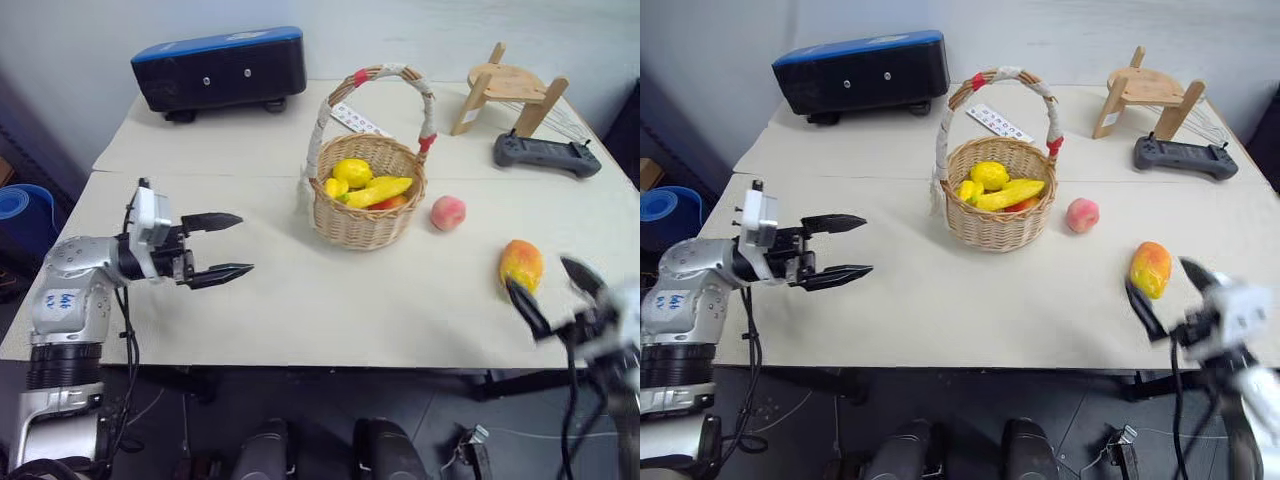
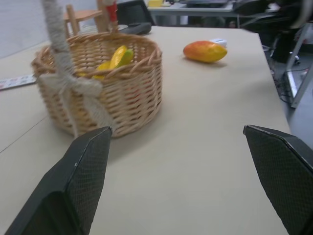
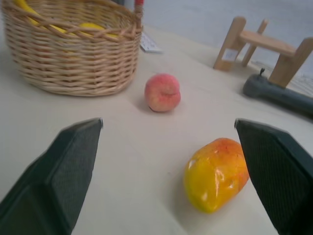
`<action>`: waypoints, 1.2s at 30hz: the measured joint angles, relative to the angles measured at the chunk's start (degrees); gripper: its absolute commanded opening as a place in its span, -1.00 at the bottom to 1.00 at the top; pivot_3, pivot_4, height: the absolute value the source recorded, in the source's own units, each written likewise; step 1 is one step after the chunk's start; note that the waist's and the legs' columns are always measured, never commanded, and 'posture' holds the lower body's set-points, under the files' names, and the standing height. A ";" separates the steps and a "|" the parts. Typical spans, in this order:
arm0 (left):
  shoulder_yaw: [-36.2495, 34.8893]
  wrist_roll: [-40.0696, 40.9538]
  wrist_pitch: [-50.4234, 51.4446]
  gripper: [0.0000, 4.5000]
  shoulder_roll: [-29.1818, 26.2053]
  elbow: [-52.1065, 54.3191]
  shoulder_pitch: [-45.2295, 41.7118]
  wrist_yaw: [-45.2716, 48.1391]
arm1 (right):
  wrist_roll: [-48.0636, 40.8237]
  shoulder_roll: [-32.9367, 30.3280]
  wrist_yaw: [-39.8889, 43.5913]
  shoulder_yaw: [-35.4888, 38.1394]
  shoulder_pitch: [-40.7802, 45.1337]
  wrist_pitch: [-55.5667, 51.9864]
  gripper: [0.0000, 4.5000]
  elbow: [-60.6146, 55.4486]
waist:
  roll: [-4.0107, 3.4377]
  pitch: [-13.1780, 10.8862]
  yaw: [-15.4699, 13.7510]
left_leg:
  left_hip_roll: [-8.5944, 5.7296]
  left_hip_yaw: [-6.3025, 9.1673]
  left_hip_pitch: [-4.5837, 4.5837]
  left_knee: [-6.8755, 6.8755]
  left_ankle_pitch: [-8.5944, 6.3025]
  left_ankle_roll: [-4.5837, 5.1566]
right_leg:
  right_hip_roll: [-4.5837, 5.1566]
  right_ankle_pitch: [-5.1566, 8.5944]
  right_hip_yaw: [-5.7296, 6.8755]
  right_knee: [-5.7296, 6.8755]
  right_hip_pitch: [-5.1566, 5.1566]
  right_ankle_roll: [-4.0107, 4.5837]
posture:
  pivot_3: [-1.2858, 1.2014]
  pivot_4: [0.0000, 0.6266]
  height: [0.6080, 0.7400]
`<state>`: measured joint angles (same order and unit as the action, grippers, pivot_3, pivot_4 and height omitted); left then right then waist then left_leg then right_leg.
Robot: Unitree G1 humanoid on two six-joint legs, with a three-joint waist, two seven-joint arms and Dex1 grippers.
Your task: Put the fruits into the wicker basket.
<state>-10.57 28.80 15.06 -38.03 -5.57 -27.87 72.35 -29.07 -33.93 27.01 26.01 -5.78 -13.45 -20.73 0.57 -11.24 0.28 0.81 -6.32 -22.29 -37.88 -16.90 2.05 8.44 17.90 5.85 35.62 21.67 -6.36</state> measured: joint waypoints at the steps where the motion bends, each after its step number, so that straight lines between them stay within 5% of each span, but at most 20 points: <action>1: 0.50 0.35 0.30 1.00 0.53 0.80 0.04 -0.20 | 0.03 -1.15 -1.49 -1.46 3.74 -3.66 1.00 0.44 | 0.00 0.00 -0.03 | 0.04 0.07 -0.02 0.03 0.03 0.01 | -0.03 0.06 0.10 0.05 0.03 0.12 | 0.03 -0.52 1.00; 8: 0.30 0.87 1.09 1.00 1.67 1.57 0.30 -2.25 | 6.21 -2.36 -7.81 -16.22 31.18 -23.07 1.00 16.15 | 0.00 0.00 0.02 | 0.22 -0.15 -0.65 -0.05 0.18 -0.03 | -0.77 0.10 0.36 0.38 0.72 0.18 | 0.03 -0.52 1.00; 15: 0.33 1.28 1.18 1.00 4.02 3.90 3.24 -4.81 | 16.05 3.23 -11.17 -24.03 47.85 -19.05 1.00 35.27 | 0.00 0.00 -0.11 | 0.11 -0.32 -0.93 -0.19 0.31 0.20 | -0.70 -0.04 0.29 0.35 0.93 -0.07 | 0.03 -0.52 1.00; 34: 0.89 2.92 2.42 1.00 5.57 8.22 4.71 -7.87 | 23.45 6.05 -8.01 -25.55 53.81 -7.01 1.00 56.60 | 0.00 0.00 1.50 | 0.17 -0.34 -0.93 -0.15 0.32 0.19 | -0.78 -0.04 0.27 0.35 0.94 -0.08 | 0.03 -0.52 1.00; 36: 1.06 2.92 2.35 1.00 5.58 8.13 4.39 -7.83 | 23.47 6.15 -7.87 -25.55 53.81 -6.40 0.82 57.44 | 0.00 0.00 1.49 | 0.16 -0.34 -0.93 -0.15 0.32 0.19 | -0.76 -0.05 0.26 0.35 0.94 -0.08 | 0.03 -0.52 1.00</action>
<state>-9.51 31.71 17.41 -32.45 2.57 -23.48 64.52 -5.61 -27.77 19.14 0.46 48.04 -19.85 36.72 0.57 -11.24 1.77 0.97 -6.66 -23.22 -38.03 -16.58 2.24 7.68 17.86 6.12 35.97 22.61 -6.44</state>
